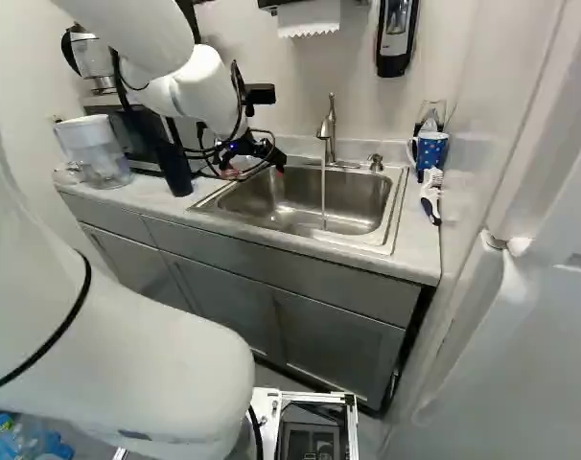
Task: Rinse the cup and place it in the tray
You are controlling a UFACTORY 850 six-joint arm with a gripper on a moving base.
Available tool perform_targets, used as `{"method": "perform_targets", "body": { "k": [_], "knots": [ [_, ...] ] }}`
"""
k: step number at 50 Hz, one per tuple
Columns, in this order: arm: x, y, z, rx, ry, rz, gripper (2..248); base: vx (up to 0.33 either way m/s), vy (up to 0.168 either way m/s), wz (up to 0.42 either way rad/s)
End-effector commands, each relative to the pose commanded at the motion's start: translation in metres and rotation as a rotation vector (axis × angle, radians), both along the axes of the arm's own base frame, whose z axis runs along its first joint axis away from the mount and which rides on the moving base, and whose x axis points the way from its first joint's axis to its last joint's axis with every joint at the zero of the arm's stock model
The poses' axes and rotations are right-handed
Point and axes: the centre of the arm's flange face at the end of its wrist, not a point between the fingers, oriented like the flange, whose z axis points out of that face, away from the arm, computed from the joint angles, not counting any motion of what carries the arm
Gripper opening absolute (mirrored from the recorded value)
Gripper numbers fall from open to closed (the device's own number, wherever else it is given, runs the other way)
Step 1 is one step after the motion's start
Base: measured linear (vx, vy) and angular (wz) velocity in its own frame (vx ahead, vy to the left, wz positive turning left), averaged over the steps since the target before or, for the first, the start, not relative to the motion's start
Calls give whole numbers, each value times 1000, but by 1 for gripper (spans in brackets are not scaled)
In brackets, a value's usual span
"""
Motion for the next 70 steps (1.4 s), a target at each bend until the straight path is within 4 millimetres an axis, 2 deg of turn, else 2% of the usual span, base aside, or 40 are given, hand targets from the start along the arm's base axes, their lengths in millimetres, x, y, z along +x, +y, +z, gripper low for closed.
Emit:
{"method": "perform_targets", "body": {
  "k": [37,70],
  "knots": [
    [2,59,1,0,3,139,247,0,0,0],
    [-6,112,1,-1,4,265,247,0,0,0]
  ]
}}
